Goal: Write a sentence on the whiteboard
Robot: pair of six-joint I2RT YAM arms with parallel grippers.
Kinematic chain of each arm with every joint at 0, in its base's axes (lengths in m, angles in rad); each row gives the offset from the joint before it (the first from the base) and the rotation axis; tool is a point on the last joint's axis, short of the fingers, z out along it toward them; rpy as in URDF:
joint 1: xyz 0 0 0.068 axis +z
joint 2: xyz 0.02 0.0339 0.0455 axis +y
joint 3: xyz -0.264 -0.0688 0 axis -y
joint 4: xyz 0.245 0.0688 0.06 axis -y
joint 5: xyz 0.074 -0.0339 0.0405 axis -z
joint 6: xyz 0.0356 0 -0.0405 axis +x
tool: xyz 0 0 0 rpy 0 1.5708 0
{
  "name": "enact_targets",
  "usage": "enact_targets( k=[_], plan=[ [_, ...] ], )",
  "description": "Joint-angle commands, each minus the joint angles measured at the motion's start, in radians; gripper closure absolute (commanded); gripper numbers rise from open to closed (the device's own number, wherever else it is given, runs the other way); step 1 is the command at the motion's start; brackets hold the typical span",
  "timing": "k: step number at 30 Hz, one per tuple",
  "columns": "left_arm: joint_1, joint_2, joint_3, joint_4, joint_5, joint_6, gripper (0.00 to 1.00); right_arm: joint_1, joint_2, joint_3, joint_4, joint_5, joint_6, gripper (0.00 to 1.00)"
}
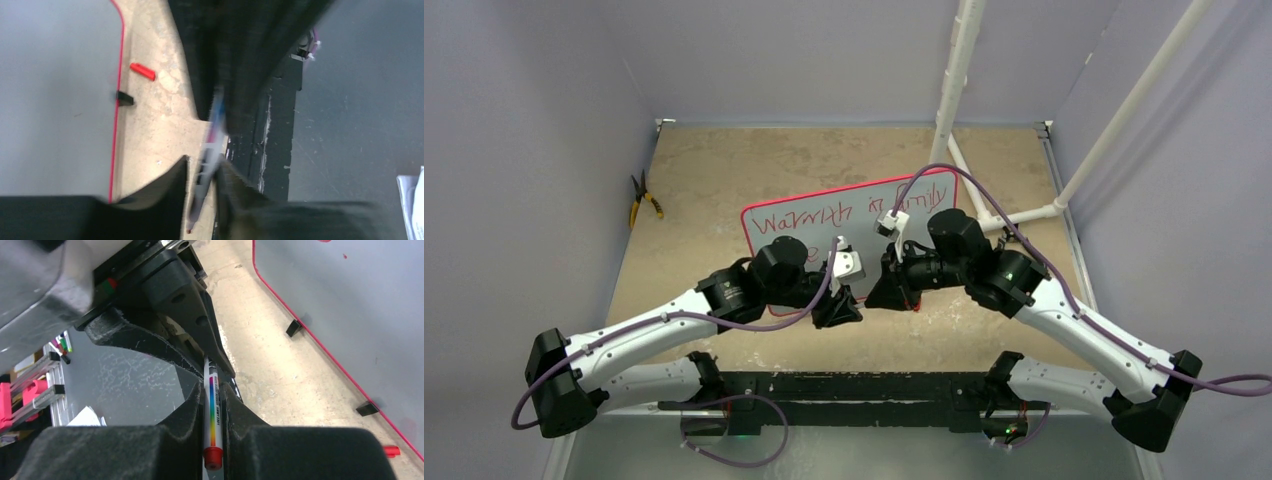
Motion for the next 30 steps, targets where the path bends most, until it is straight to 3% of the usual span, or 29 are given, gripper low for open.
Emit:
enact_targets(
  k=[1, 2, 5, 8, 14, 20, 30],
  plan=[
    [-0.002, -0.024, -0.008, 0.077, -0.007, -0.024, 1.00, 0.000, -0.014, 0.011, 0.058, -0.053, 0.001, 1.00],
    [-0.001, -0.028, -0.019, 0.091, -0.011, -0.039, 1.00, 0.000, -0.021, 0.001, 0.073, -0.047, 0.010, 0.96],
    [-0.001, -0.048, -0.060, 0.160, -0.050, -0.111, 1.00, 0.000, -0.073, -0.071, 0.180, 0.000, 0.088, 0.61],
    [-0.001, -0.089, -0.132, 0.306, -0.079, -0.198, 1.00, 0.000, -0.162, -0.151, 0.294, 0.115, 0.217, 0.33],
    [-0.002, -0.152, -0.294, 0.571, -0.087, -0.312, 1.00, 0.000, -0.327, -0.307, 0.518, 0.338, 0.395, 0.04],
    [-0.002, -0.129, -0.323, 0.644, -0.064, -0.352, 1.00, 0.001, -0.449, -0.440, 0.720, 0.318, 0.495, 0.05],
    [-0.003, -0.085, -0.329, 0.700, -0.028, -0.393, 1.00, 0.001, -0.393, -0.488, 0.760, 0.240, 0.487, 0.19]
  ],
)
